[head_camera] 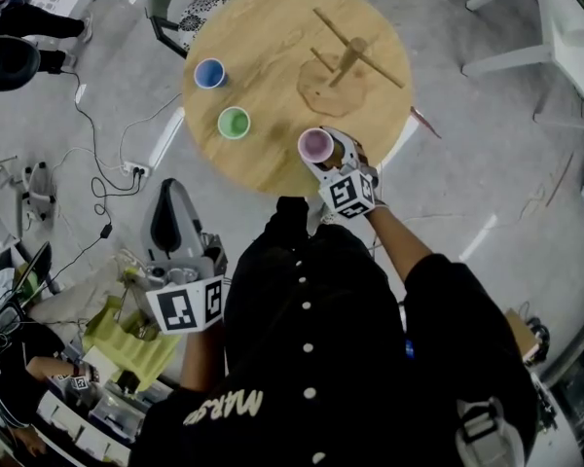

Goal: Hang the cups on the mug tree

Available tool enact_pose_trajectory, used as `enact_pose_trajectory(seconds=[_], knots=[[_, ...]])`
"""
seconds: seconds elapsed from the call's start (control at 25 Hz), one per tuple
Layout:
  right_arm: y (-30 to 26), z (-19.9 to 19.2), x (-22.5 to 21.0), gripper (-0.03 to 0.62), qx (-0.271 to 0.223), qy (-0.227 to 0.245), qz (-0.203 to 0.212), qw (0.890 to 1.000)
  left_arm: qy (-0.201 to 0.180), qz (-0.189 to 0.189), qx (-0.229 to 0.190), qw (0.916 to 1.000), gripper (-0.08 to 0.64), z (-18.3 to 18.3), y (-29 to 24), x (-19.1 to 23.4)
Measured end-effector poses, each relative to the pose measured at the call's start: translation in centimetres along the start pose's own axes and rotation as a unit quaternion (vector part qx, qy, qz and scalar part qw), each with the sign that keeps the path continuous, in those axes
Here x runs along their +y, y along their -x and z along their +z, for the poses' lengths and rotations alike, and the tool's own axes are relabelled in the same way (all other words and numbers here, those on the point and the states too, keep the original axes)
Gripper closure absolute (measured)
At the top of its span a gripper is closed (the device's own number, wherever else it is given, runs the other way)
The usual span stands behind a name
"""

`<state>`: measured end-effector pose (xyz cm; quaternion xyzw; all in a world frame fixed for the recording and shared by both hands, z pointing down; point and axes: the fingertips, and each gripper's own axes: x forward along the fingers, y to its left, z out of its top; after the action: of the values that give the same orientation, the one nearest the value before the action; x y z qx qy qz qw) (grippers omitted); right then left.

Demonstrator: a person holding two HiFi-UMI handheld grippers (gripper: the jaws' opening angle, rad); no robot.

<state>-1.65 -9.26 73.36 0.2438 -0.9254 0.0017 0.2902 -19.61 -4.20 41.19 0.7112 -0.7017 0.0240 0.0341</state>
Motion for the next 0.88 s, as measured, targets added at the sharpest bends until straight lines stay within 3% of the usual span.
enact_pose_trajectory(seconds=[0.32, 0.6, 0.76, 0.88], knots=[[4.6, 1.2, -7.8, 0.298, 0.011, 0.027, -0.069, 0.997, 0.01, -0.019, -0.043, 0.9988, 0.566, 2.9, -0.1, -1.9], [9.4, 4.9, -17.0, 0.298, 0.012, 0.072, -0.146, 0.987, 0.013, -0.027, -0.076, 0.9967, 0.566, 5.4, 0.6, -2.5], [11.1, 7.9, -22.4, 0.298, 0.026, 0.126, -0.182, 0.975, 0.014, -0.028, -0.092, 0.9952, 0.566, 6.5, 1.2, -2.8], [11.2, 10.0, -24.8, 0.299, 0.05, 0.184, -0.187, 0.964, 0.017, -0.025, -0.099, 0.9946, 0.566, 7.1, 1.6, -2.9]])
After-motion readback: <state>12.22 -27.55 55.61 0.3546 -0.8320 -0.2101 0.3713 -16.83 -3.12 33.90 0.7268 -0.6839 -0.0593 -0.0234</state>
